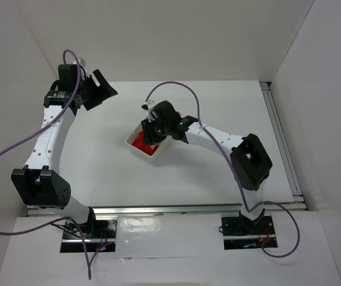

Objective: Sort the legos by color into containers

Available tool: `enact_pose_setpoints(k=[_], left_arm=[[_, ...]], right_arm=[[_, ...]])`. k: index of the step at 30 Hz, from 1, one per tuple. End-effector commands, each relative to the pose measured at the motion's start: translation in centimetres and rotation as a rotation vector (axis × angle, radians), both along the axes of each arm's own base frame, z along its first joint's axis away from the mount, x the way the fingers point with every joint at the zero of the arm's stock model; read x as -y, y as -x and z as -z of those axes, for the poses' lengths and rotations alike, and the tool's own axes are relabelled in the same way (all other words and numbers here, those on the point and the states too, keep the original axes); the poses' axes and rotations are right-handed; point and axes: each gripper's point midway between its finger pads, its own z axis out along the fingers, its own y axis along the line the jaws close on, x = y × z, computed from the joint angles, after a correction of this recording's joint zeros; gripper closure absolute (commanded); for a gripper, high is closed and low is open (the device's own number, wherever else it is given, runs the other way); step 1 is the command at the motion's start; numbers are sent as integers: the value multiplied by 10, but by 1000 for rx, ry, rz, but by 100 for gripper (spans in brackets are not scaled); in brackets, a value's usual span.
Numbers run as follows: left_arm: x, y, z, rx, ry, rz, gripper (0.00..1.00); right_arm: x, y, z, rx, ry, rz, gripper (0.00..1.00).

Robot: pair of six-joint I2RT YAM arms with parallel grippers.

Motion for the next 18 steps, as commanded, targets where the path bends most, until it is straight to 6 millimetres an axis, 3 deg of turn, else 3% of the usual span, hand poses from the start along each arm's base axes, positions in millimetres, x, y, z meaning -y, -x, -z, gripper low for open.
enact_pose_setpoints(k=[1,2,4,8,10,11,14,15,17,18], left_arm=[[4,0,-20,62,22,22,14],[4,0,-20,62,22,22,14],[6,1,-16,53,27,30,14],[7,2,-16,55,24,42,14],[8,3,-13,45,30,50,14],[9,3,-13,45,30,50,14],[9,3,-13,45,30,50,14],[9,3,-13,45,30,50,14],[8,1,-20,71,20,56,14],[8,1,-20,71,20,56,14]], right_arm=[[-13,-23,-20,111,10,47,58],[-13,-25,-12,101,30,53,46],[-13,-29,-16,112,48,85,20],[-3,-34,-45,166,31,147,5],[13,-41,-55,204,54,231,0],[26,-45,-74,232,35,292,0],[98,-56,-83,282,93,625,0],[149,-66,-83,312,169,826,0],[200,-64,-91,278,143,1025,0],[245,-64,-78,249,205,1126,0]])
